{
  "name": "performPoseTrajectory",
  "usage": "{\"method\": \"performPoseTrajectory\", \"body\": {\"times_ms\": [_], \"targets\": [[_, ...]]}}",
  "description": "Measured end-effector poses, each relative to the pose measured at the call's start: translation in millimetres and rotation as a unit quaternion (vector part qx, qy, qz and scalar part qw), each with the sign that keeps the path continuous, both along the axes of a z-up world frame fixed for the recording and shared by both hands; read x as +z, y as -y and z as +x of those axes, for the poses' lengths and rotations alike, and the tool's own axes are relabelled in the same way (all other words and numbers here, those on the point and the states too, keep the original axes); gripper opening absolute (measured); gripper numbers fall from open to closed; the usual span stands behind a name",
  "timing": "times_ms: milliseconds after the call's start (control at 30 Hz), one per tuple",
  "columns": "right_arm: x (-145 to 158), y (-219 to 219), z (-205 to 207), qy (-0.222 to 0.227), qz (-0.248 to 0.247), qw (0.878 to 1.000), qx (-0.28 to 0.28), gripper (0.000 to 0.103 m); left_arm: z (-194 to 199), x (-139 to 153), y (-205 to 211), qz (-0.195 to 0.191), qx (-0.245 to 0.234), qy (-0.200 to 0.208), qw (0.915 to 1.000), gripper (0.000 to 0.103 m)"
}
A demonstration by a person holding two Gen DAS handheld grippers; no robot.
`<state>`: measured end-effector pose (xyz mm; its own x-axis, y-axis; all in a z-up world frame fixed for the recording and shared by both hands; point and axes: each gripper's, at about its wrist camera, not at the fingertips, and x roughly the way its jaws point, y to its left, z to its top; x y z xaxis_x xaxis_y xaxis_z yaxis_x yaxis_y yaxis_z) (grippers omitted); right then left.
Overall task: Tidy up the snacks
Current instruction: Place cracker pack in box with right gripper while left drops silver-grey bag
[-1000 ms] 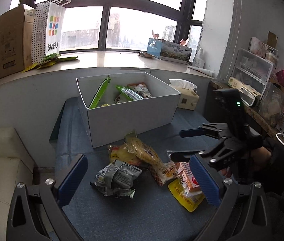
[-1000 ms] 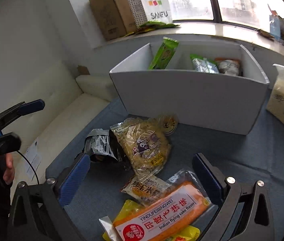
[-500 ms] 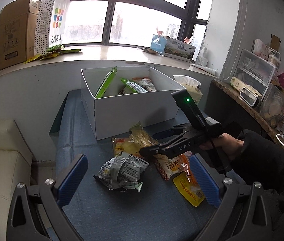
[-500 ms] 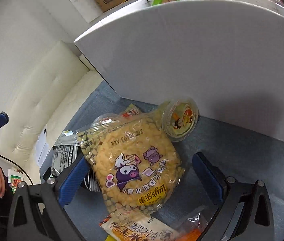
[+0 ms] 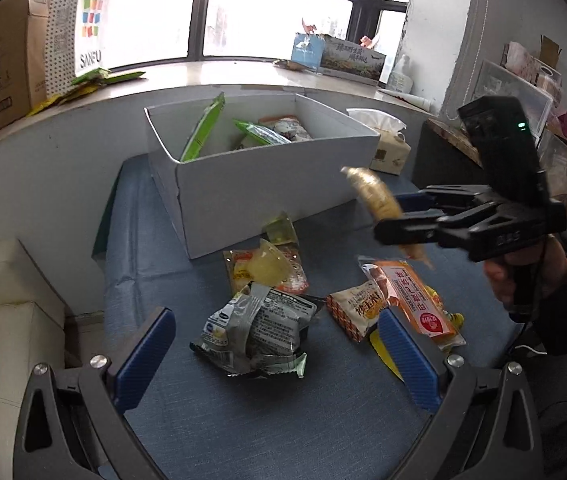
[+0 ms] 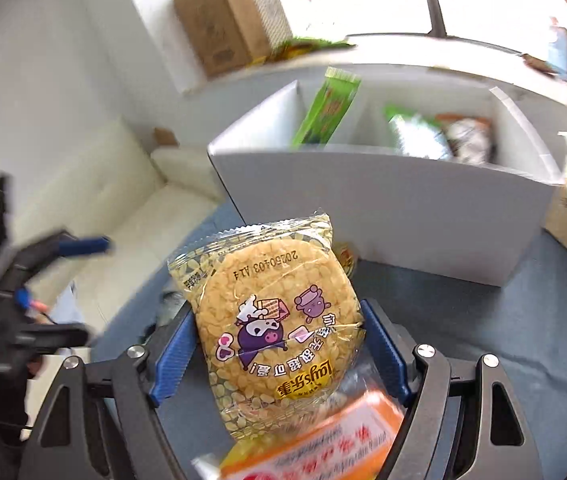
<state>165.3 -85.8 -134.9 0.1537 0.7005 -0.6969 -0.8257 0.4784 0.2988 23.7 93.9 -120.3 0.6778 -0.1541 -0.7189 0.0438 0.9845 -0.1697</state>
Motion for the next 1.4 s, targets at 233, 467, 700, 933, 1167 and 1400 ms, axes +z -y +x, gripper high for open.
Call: {"method": "performPoseTrajectory", "body": {"times_ms": [233, 467, 700, 933, 1167, 1400], "targets": [[29.1, 65.3, -19.9, -0.006, 0.041, 0.998, -0.056, 0.083, 31.8, -37.3, -0.1, 0.025, -0.020, -0.049, 0.9983, 0.103], [22.1, 100.2, -19.5, -0.025, 0.048, 0.995, -0.081, 0.083, 47.3, -63.6, 2.8, 0.050, -0.040, -0.078, 0.9949, 0.103], [19.1, 108.4, -15.3, -0.036, 0.063, 0.994, -0.086, 0.083, 42.3, -59.9, -2.1, 0.029, -0.039, -0.074, 0.9961, 0.076], [25.3, 102.0, -12.8, -0.027, 0.066, 0.993, -0.089, 0.083, 9.9, 1.8, -13.1, -0.032, -0.015, 0.016, 0.9992, 0.075], [66.6, 83.4, 13.9, 0.025, 0.068, 0.989, -0.129, 0.083, 28.4, 73.2, -34.2, -0.099, 0.048, 0.122, 0.9864, 0.075], [109.8, 38.1, 73.1, 0.075, 0.072, 0.982, -0.154, 0.083, 123.2, 96.3, -64.2, -0.101, 0.080, 0.105, 0.9861, 0.075]]}}
